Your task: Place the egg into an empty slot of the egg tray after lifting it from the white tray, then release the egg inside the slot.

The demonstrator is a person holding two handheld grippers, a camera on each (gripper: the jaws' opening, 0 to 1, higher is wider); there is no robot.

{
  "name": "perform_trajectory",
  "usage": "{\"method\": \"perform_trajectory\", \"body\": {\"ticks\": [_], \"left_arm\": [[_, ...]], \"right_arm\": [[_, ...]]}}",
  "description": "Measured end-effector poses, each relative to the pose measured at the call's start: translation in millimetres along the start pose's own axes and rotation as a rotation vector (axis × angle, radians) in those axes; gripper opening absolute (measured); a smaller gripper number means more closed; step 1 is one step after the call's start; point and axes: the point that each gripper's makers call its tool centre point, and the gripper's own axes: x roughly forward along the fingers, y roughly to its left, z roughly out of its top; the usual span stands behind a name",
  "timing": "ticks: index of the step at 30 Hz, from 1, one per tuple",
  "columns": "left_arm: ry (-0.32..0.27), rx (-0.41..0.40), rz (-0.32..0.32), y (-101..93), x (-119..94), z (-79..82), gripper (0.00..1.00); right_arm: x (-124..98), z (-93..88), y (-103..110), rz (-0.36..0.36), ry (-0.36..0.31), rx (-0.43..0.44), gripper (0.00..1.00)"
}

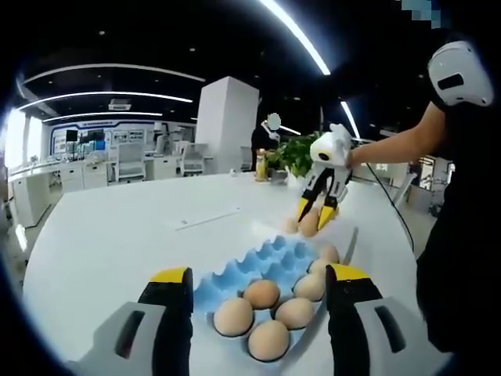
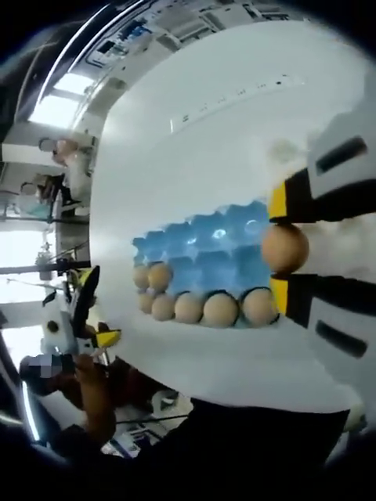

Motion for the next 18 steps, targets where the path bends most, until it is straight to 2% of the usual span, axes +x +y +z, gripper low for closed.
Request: {"method": "perform_trajectory", "body": {"ticks": [18], "left_arm": [[-0.003, -0.003, -0.001, 0.2, -0.4, -0.6, 0.69]], "right_arm": [[27.8, 36.6, 10.2, 0.054, -0.044, -0.057, 0.25]]}}
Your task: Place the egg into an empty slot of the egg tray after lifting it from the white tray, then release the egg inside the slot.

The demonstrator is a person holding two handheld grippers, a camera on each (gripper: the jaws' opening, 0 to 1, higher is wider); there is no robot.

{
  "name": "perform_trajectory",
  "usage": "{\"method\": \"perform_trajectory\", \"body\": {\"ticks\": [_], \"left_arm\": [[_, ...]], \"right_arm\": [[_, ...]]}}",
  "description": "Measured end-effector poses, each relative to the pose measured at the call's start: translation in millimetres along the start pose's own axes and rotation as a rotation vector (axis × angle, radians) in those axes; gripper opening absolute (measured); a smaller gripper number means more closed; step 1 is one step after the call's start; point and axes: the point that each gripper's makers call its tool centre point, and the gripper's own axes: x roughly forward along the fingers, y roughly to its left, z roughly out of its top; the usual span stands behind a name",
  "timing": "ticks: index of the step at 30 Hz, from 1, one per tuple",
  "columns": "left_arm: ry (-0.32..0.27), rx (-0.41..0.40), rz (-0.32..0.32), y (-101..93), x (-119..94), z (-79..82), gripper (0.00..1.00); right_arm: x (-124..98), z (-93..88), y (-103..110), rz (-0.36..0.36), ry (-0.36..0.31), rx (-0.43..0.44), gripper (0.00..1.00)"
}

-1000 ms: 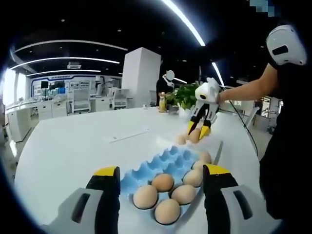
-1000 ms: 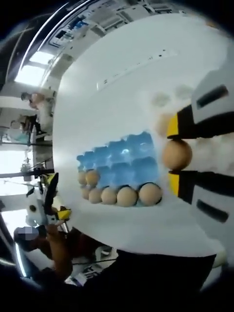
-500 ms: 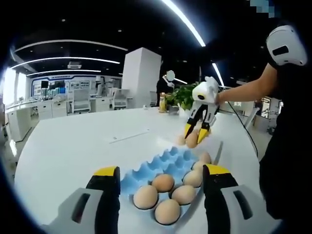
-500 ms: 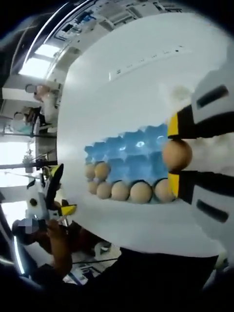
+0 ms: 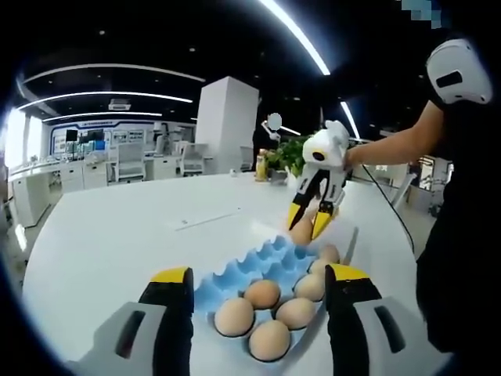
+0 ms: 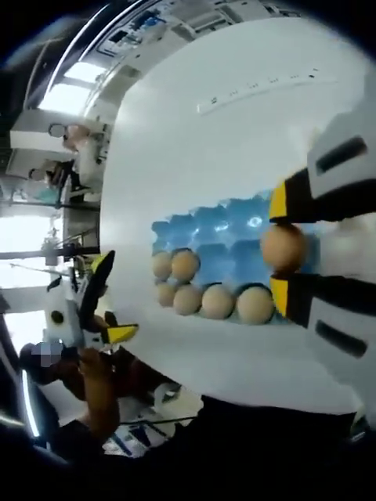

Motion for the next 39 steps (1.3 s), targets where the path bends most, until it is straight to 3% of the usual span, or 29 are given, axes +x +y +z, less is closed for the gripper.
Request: {"method": "perform_trajectory", "body": {"ticks": [22, 39], "left_arm": [[0.002, -0.007, 0.005, 1.7, -1.2, -2.7, 0.69], [0.000, -0.009, 0.012, 2.6, -4.7, -2.6, 0.68]], "right_arm": [[35.7, 36.7, 12.2, 0.077, -0.041, -0.039, 0.25], [63.5, 44.3, 14.3, 0.108, -0.031, -0.060, 0.25]]}}
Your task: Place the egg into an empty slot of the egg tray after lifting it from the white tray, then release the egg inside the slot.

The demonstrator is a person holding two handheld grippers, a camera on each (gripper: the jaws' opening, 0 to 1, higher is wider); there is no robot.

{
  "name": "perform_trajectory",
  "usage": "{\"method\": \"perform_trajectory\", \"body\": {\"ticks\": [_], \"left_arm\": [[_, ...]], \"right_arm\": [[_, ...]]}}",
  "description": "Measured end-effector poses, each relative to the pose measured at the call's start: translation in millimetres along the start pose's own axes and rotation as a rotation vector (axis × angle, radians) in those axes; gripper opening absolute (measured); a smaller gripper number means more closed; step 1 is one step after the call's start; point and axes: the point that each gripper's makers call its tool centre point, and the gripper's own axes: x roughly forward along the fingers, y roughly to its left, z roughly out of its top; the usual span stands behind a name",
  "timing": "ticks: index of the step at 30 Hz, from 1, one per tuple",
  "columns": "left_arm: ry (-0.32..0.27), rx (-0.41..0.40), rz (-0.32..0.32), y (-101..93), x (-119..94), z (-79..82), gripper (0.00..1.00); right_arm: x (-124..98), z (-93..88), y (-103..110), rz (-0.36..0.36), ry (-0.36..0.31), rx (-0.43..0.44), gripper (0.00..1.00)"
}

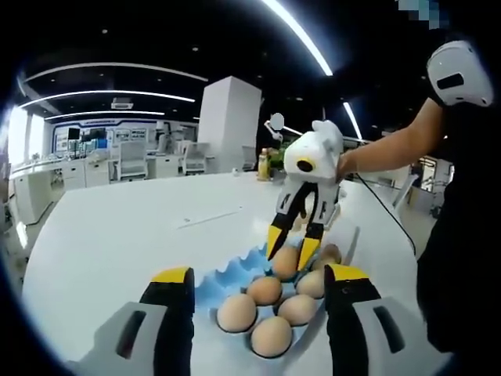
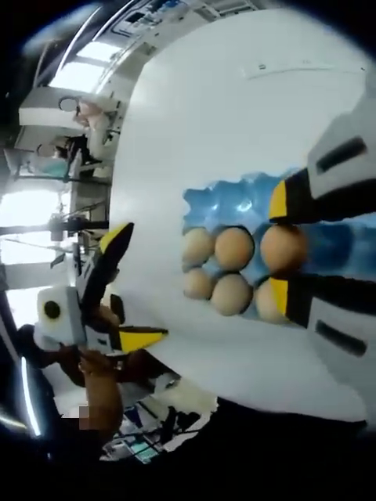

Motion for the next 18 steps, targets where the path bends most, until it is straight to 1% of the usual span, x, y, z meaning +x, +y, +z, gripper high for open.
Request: {"method": "perform_trajectory", "body": {"ticks": [8, 13, 18], "left_arm": [[0.000, 0.001, -0.003, -0.6, -0.1, -0.3, 0.68], [0.001, 0.002, -0.001, -0.1, -0.7, -0.6, 0.68], [0.001, 0.002, -0.006, -1.2, 0.7, -0.9, 0.68]], "right_arm": [[10.2, -3.8, -0.7, 0.010, 0.017, 0.000, 0.25], [9.9, -4.7, 0.1, 0.013, 0.015, 0.004, 0.25], [10.0, -6.1, -0.1, 0.031, 0.005, 0.028, 0.26]]}}
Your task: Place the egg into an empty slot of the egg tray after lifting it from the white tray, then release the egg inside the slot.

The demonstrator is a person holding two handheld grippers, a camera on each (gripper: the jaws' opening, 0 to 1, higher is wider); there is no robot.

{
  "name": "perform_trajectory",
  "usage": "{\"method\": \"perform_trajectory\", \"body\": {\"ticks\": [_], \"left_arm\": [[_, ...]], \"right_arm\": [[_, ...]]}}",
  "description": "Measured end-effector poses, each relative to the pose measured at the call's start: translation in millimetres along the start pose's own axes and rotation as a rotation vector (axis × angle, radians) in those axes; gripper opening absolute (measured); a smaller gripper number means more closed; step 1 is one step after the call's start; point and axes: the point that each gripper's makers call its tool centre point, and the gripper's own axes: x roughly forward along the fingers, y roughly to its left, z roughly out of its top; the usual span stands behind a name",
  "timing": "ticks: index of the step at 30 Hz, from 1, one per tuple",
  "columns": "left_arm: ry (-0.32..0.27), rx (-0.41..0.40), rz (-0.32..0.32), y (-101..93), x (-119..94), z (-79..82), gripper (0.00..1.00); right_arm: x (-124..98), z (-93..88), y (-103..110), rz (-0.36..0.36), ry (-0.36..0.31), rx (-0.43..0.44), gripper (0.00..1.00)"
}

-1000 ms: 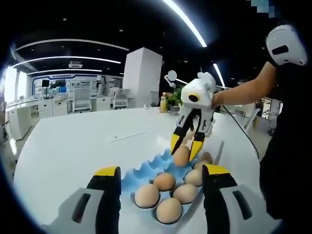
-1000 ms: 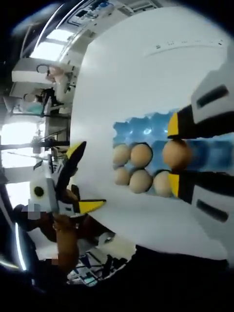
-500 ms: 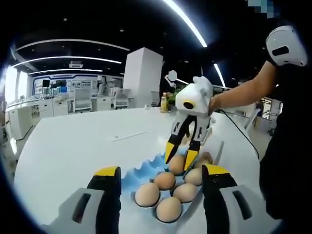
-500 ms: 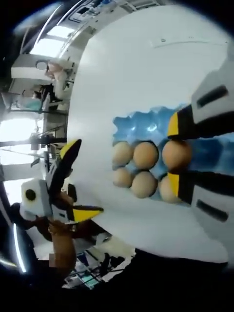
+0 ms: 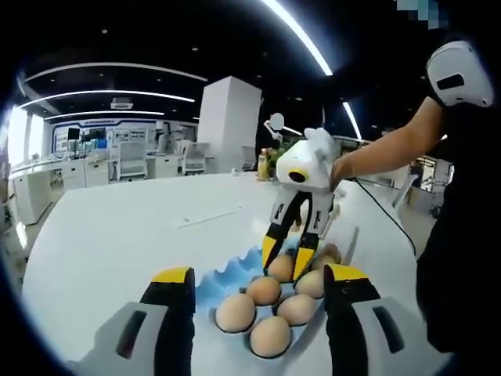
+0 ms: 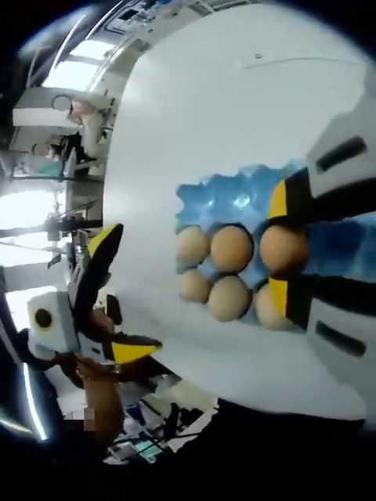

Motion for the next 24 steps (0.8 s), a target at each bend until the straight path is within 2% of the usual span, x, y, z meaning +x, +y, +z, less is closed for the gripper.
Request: {"method": "perform_trajectory", "body": {"ticks": [7, 10, 13, 24], "left_arm": [[-0.002, -0.001, 0.003, 0.2, -0.8, 0.5, 0.67], [0.005, 0.000, 0.004, 0.2, -1.0, -0.5, 0.67], [0.005, 0.006, 0.003, -0.2, -1.2, 0.2, 0.67], [0.005, 0.013, -0.007, -3.4, 3.4, 3.5, 0.67]], "right_arm": [[-1.0, -0.8, 1.4, 0.014, -0.015, -0.025, 0.26], [-3.2, -0.6, 0.5, 0.011, -0.024, 0.003, 0.26], [-12.2, 4.0, -1.5, 0.006, -0.064, 0.029, 0.26], [-27.3, -15.1, -0.9, -0.016, -0.038, 0.000, 0.26]]}}
